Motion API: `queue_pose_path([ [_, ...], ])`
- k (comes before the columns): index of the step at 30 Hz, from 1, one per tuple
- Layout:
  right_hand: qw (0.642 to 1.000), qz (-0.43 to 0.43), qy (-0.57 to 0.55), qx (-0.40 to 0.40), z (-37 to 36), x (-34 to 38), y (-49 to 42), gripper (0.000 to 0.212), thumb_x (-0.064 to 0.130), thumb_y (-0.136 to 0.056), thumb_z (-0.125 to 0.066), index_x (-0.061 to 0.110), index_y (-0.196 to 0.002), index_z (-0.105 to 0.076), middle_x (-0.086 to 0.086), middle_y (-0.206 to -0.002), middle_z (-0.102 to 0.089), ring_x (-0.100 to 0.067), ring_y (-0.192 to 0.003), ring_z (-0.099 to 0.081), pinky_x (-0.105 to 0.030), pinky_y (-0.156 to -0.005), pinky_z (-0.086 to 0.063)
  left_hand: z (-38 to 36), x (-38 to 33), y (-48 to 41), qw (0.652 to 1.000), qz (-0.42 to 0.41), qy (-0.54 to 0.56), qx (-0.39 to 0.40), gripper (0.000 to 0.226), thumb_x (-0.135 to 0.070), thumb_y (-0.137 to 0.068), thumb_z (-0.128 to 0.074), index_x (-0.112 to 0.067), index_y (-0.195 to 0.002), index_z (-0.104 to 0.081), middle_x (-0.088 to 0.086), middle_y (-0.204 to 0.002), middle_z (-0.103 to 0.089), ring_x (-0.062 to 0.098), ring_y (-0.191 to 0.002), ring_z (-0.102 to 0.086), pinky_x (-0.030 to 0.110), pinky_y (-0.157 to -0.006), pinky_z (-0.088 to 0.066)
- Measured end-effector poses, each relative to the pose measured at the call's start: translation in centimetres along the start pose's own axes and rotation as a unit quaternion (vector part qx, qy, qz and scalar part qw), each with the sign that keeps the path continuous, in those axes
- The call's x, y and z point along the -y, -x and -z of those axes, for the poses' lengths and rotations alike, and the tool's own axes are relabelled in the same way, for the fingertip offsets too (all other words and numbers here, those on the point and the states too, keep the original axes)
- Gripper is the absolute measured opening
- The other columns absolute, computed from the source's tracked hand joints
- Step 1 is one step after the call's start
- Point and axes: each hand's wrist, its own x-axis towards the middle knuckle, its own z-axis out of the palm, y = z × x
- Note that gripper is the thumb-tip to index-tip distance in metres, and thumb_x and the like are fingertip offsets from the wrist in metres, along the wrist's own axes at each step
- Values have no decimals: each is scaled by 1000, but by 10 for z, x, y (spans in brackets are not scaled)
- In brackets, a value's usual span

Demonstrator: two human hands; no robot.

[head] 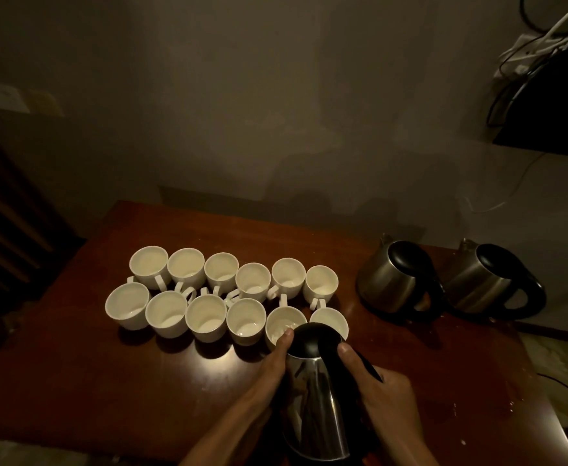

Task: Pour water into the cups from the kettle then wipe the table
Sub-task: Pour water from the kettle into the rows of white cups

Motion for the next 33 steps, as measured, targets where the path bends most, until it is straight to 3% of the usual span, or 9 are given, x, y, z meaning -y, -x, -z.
queue_pose_path([
  [2, 1000, 4, 1, -3, 1, -1, 1, 53, 47, -80, -72, 16, -45, -47, 6, -40, -49, -6, -37, -45, -24, -51, -36, 3, 5, -2, 1000, 6, -7, 9, 96, -76, -53, -83, -17, -124, -57, 20, -139, -57, 25, -106, -66, 35, -82, -58],
  [4, 1000, 4, -5, -11, 2, -1, 2, 53, 46, -82, -72, 16, -45, -46, 6, -40, -48, -10, -41, -45, -26, -53, -36, 1, 1, 8, 1000, -4, -22, -5, 70, -72, -79, -66, -22, -127, -58, 11, -132, -63, 27, -117, -64, 39, -90, -57],
  [6, 1000, -2, -15, -23, 2, -3, 3, 55, 42, -83, -73, 17, -44, -44, 6, -39, -46, -14, -47, -44, -28, -56, -35, 1, 0, 11, 1000, 1, -29, -9, 62, -67, -87, -57, -20, -128, -61, 12, -133, -64, 28, -114, -66, 42, -92, -57],
  [8, 999, -7, -17, -34, 1, -4, 3, 61, 39, -84, -73, 19, -36, -42, 5, -37, -44, -17, -49, -43, -29, -58, -34, 0, -4, 14, 999, -8, -45, -13, 71, -69, -84, -59, -16, -130, -61, 15, -134, -64, 25, -106, -68, 43, -91, -57],
  [12, 998, -7, -26, -52, 0, -7, 3, 64, 34, -84, -74, 17, -31, -42, 2, -37, -44, -21, -52, -44, -32, -64, -37, 2, -11, 13, 995, -53, -80, -10, 107, -87, -49, -72, -17, -129, -62, 14, -129, -67, 23, -104, -67, 46, -95, -54],
  [15, 997, 1, -41, -64, -2, -4, 1, 61, 29, -83, -76, 17, -32, -46, -1, -38, -47, -23, -55, -47, -35, -67, -41, 3, -19, 9, 995, -57, -81, 12, 105, -86, -40, -77, -24, -123, -63, 8, -125, -70, 26, -118, -64, 52, -110, -44],
  [27, 993, 38, -85, -74, -4, 10, 12, 50, 35, -84, -75, 6, -51, -53, -6, -45, -53, -23, -55, -50, -32, -60, -38, -11, -50, 10, 979, -160, -126, 19, 100, -93, -44, -68, -26, -118, -69, -2, -123, -72, 19, -122, -62, 45, -115, -40],
  [29, 993, 45, -82, -75, -1, 11, 16, 49, 37, -84, -76, 5, -52, -56, -8, -47, -56, -23, -56, -52, -33, -60, -38, -15, -52, 14, 980, -148, -128, 24, 92, -90, -49, -68, -27, -116, -68, -2, -123, -72, 18, -121, -62, 43, -114, -41],
  [33, 991, 51, -85, -88, 4, 12, 13, 49, 30, -81, -79, 2, -46, -58, -11, -46, -56, -24, -54, -52, -31, -56, -39, -29, -61, 27, 984, -138, -111, 3, 48, -61, -73, -69, -23, -103, -71, 1, -113, -76, 20, -115, -64, 40, -110, -43],
])
